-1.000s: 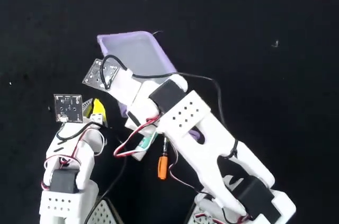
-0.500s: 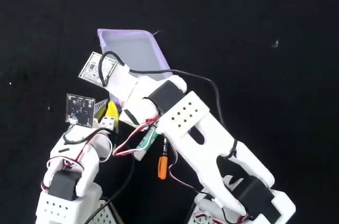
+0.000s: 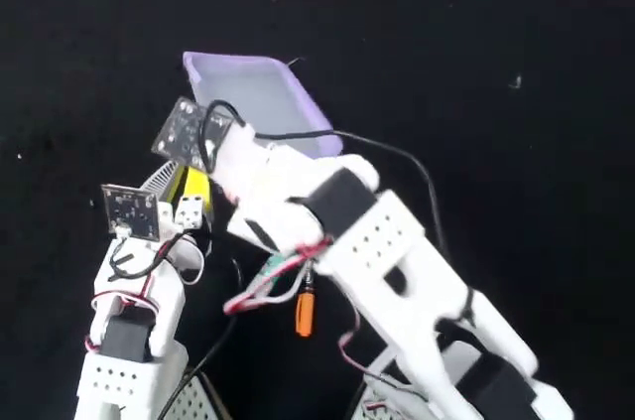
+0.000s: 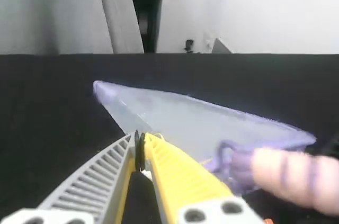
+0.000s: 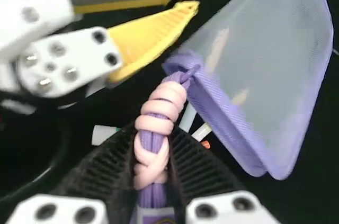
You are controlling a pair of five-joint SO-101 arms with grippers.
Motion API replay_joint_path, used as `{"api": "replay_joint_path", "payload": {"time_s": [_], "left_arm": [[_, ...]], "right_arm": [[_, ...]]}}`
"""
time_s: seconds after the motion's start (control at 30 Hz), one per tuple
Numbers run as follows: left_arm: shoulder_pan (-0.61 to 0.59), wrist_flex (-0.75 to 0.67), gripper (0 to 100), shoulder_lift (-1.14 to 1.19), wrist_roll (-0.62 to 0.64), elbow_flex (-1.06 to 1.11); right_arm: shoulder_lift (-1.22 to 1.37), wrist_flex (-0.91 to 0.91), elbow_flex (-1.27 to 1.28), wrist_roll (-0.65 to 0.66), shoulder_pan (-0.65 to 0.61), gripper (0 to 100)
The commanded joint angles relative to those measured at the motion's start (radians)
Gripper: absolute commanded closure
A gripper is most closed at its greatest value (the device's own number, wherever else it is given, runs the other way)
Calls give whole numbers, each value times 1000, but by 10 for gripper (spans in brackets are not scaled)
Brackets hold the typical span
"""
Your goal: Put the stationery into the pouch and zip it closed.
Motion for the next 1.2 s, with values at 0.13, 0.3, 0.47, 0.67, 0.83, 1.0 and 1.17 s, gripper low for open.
{"api": "replay_joint_path", "payload": {"time_s": [0.13, 0.3, 0.47, 0.67, 0.83, 1.0, 1.17], "left_arm": [[38, -29, 960, -6, -11, 22], [38, -18, 956, -6, -5, 22], [28, 178, 956, -9, -5, -85], [38, 459, 956, -9, -6, -259], [38, 502, 955, -9, -11, -272], [38, 617, 946, -9, -12, -392], [38, 736, 829, -9, -25, -501]], "right_arm": [[-102, 55, -5, -5, -89, 987], [-102, 17, 27, 5, -86, 987], [-105, -100, 105, 5, -84, 987], [-108, -126, 122, 5, -84, 987], [-108, -126, 122, 5, -84, 987], [-108, -126, 122, 5, -84, 988], [-108, -126, 120, 5, -84, 988]]}}
